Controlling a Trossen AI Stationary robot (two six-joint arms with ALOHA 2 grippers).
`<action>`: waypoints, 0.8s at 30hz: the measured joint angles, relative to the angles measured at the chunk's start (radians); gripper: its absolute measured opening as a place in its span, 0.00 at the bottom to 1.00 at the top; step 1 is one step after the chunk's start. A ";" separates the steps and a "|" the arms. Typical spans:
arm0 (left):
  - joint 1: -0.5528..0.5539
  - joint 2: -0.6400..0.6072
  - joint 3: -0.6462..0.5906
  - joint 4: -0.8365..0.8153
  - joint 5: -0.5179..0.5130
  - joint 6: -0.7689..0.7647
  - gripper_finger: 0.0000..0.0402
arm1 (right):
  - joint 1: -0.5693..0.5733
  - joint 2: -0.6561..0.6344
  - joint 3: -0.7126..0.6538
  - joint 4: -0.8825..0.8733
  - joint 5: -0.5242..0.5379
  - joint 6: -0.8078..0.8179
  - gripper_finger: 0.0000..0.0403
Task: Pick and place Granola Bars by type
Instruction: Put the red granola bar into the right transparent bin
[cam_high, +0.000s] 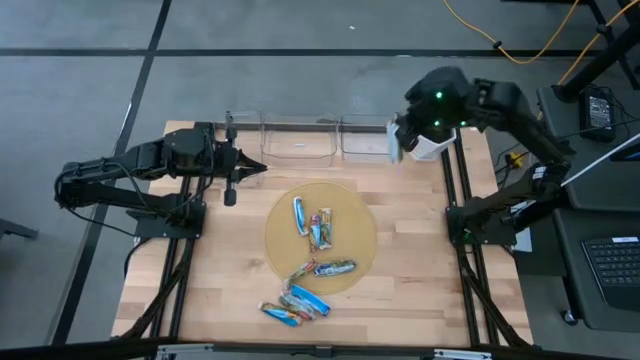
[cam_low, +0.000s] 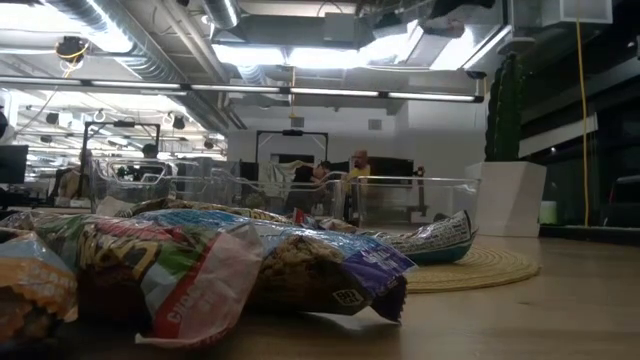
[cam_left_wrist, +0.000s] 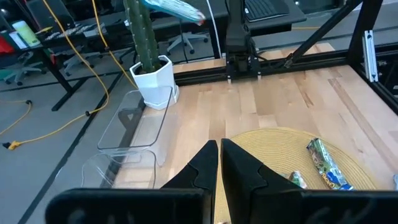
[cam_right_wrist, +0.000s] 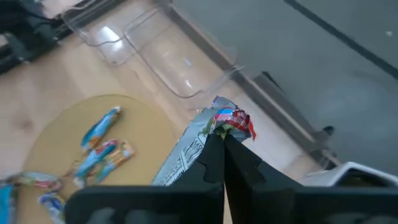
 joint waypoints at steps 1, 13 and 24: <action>0.000 0.000 0.000 0.000 0.000 0.000 0.04 | -0.015 0.001 0.007 -0.003 0.000 -0.012 0.00; 0.000 0.000 0.000 0.000 -0.007 0.000 0.04 | -0.268 0.103 0.011 0.127 -0.131 -0.224 0.01; 0.000 0.000 0.000 0.000 -0.036 -0.003 0.04 | -0.373 0.247 0.007 0.152 -0.123 -0.321 0.01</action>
